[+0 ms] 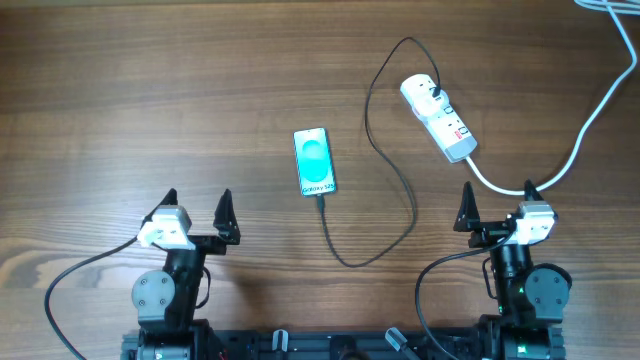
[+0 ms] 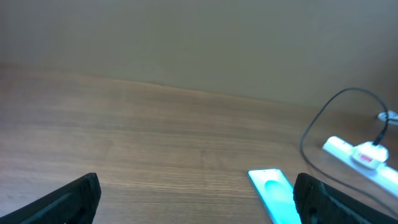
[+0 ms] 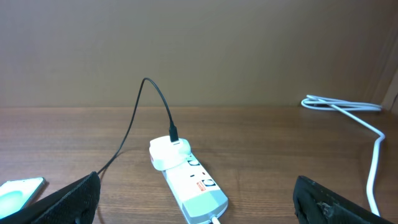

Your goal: Plug charger to phone and switch on socket

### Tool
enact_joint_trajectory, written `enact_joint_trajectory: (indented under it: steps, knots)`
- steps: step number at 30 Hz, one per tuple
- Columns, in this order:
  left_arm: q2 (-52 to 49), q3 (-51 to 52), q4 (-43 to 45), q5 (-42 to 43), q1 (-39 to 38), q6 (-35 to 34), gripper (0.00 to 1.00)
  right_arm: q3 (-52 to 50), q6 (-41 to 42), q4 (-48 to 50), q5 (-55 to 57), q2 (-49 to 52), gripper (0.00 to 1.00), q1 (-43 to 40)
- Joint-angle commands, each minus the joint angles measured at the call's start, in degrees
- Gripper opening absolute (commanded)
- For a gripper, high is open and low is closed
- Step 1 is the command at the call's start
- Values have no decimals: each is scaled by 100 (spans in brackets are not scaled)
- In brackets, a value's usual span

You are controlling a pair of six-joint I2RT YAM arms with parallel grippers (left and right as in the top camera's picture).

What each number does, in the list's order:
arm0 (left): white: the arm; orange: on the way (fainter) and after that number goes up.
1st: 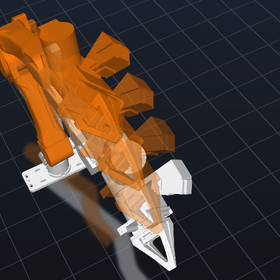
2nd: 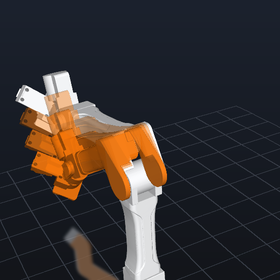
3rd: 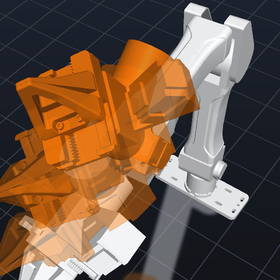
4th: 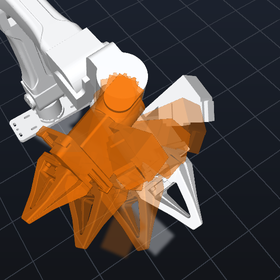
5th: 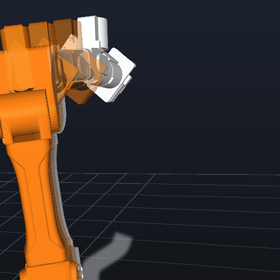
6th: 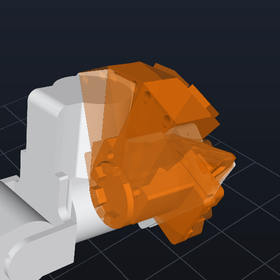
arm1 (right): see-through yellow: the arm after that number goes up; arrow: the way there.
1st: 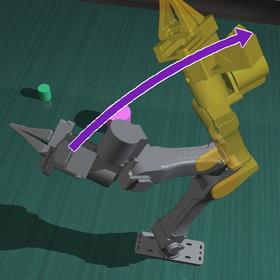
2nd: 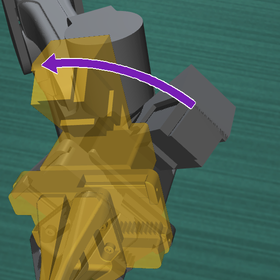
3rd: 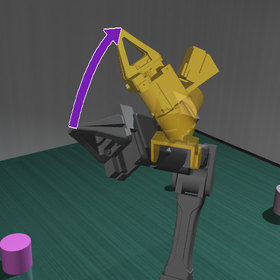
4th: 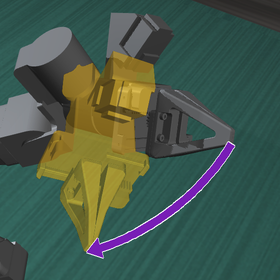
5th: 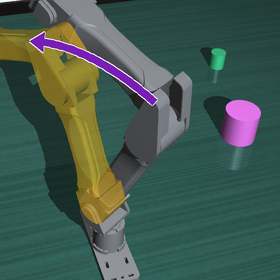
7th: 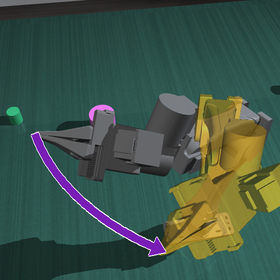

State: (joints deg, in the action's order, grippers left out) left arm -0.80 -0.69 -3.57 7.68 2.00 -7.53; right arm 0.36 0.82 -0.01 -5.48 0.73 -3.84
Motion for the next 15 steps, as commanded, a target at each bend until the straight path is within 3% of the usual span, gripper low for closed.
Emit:
enact_joint_trajectory:
  steps: [1, 7, 15]
  knots:
    - [63, 37, -48, -234, 42, 734, 100, -7, 74, 13, 74, -52, 100, 13]
    - [63, 37, -37, -1255, 37, 730, 100, -7, 74, 13, 74, -52, 100, 13]
    - [63, 37, -50, -1128, 37, 874, 100, -7, 74, 13, 74, -52, 100, 13]
